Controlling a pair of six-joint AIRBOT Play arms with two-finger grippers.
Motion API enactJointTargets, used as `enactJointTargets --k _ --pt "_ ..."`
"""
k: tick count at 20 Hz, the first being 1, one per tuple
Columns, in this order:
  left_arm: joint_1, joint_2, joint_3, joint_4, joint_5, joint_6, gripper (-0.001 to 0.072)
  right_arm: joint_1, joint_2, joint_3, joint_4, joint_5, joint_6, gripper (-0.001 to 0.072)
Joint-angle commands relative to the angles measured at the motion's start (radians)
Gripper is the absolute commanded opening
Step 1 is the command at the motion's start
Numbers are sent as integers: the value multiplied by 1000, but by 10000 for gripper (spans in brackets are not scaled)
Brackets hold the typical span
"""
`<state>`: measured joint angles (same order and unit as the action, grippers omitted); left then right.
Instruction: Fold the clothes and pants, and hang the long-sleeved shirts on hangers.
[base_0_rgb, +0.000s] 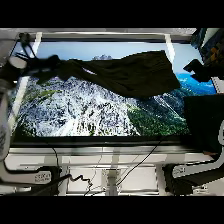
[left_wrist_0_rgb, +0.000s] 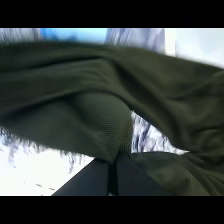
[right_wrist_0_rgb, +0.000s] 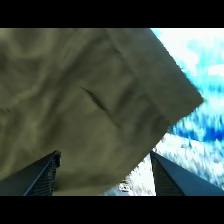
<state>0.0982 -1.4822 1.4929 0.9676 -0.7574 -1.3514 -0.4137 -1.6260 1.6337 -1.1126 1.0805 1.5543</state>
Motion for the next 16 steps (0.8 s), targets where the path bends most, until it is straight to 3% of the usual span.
enactJointTargets --k 1,4,7,11,16 --pt "21 191 0 146 -128 29 15 4 -30 -2 -26 121 77 616" --pt "21 240 0 174 -385 28 15 42 -71 -50 -8 226 107 617" --pt "20 230 -61 178 -585 28 15 104 -93 -144 -11 162 120 617" --pt "20 237 -204 302 -567 -5 13 127 -108 -242 -25 -97 280 617" --pt "13 256 -325 360 -406 -63 13 127 -140 -264 -96 -233 481 617"
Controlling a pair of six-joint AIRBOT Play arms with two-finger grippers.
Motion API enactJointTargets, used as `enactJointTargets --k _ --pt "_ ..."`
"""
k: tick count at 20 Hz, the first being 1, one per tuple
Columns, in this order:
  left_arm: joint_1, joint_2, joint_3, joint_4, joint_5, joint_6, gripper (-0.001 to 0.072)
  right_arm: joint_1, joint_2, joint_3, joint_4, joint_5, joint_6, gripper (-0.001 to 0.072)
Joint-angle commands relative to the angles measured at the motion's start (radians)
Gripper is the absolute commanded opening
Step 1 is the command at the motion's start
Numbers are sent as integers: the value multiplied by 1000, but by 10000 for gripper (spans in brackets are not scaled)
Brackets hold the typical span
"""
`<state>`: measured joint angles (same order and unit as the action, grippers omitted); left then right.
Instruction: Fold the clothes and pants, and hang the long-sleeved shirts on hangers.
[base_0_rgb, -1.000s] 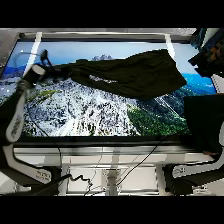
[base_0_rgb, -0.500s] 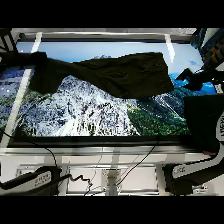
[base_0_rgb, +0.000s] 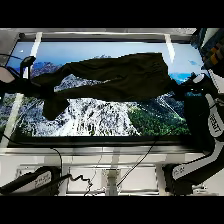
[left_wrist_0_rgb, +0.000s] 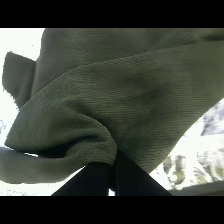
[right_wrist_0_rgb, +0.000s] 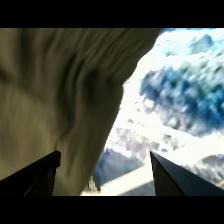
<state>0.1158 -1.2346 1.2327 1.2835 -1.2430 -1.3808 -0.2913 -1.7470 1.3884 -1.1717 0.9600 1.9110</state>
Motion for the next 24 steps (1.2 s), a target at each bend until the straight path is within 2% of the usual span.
enactJointTargets --k 1,5,8,9,10,12,14,16,20,22,24 --pt "-15 8 -80 42 116 -34 13 5 -27 -19 -34 -160 124 610" --pt "-56 6 -102 68 156 -58 13 5 -61 -19 -22 -329 122 550" --pt "-66 6 -103 128 156 -86 14 5 -82 -19 15 -431 111 545" --pt "-66 6 -103 132 156 -87 14 5 -84 -19 15 -453 95 480" --pt "-66 6 -103 132 156 -87 14 5 -85 -19 15 -468 72 359" --pt "-66 6 -103 156 158 -87 14 5 -85 -16 15 -485 38 31" --pt "-65 6 -102 227 185 -90 14 5 -68 -5 14 -477 -12 29" --pt "-64 7 -98 354 260 -122 14 5 -23 8 12 -478 -113 28" --pt "-64 7 3 581 418 -130 13 5 106 17 11 -501 -272 28" --pt "-64 7 93 697 475 -138 13 5 160 17 11 -506 -306 28" --pt "-64 7 153 773 491 -124 14 5 185 17 11 -451 -306 28"
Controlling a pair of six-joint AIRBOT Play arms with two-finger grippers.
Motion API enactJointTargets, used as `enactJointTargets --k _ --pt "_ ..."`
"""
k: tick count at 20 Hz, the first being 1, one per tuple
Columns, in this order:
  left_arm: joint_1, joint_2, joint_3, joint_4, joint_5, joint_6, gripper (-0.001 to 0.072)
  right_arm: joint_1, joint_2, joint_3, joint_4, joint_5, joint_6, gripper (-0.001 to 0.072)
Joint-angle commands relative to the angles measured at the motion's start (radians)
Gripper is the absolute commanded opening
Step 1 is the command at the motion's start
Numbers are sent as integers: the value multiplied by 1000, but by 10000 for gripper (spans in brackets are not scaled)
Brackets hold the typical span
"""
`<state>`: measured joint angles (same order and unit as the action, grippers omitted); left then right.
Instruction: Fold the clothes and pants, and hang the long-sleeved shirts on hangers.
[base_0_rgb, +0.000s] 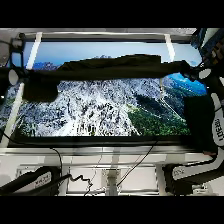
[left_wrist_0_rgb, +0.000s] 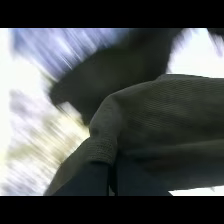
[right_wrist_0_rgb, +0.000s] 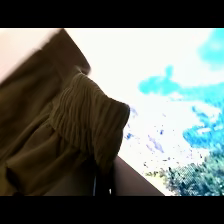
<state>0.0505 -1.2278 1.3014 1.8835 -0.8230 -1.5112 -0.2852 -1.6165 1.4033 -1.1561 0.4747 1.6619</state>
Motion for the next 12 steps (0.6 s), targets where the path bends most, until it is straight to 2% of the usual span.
enactJointTargets --k 1,3,5,8,10,11,12 --pt "3 0 86 181 63 44 13 0 55 1 -6 99 -56 28" --pt "3 -25 78 172 -58 86 14 15 65 -47 -13 169 -56 28" --pt "3 -55 25 147 -150 86 13 48 121 -153 -59 153 -55 27" --pt "-1 -59 -153 2 -155 82 14 59 244 -338 -117 161 -55 27" --pt "-1 -67 -264 -76 -151 45 17 48 319 -433 -143 193 -56 28" --pt "0 -72 -311 -93 -153 27 164 48 352 -468 -144 196 -56 29" --pt "0 -74 -336 -95 -161 -24 514 48 373 -487 -143 195 -56 28"
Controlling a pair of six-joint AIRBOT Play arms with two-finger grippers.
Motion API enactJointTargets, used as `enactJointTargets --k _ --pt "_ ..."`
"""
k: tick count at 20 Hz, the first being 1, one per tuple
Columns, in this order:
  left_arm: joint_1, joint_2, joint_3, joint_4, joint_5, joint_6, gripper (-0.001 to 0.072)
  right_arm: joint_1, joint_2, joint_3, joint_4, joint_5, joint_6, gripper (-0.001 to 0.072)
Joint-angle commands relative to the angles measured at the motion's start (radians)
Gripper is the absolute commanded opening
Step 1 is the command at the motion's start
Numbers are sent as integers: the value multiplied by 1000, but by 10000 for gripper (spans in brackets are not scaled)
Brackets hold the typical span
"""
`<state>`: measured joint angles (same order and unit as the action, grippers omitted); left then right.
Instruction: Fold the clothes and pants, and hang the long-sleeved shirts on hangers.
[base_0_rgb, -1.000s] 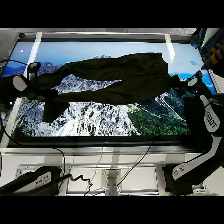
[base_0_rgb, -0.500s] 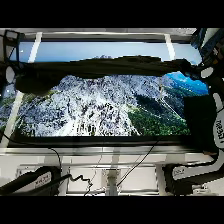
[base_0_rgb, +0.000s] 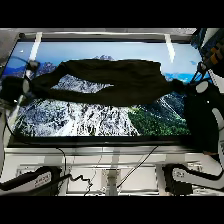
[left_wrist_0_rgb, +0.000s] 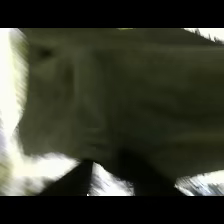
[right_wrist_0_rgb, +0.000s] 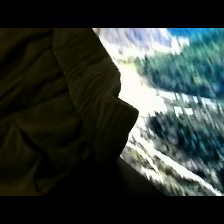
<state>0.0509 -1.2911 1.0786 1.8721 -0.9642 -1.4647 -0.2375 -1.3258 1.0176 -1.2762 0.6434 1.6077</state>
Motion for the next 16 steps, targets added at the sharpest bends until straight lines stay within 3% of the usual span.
enactJointTargets --k 1,5,9,11,14,16 --pt "2 -11 -119 -82 -24 -149 696 2 96 -105 -22 27 -2 29" --pt "87 37 -102 -100 -32 -395 680 2 118 -103 -4 28 -2 28" --pt "319 186 -101 -222 -61 -386 676 2 132 -103 -9 46 -3 28" --pt "477 236 -102 -289 -103 -305 634 2 132 -103 -8 47 -2 28" --pt "737 228 -130 -600 -184 -11 633 2 132 -103 -7 53 -2 28" --pt "899 198 -171 -822 -148 105 633 2 132 -103 -5 53 -2 28"
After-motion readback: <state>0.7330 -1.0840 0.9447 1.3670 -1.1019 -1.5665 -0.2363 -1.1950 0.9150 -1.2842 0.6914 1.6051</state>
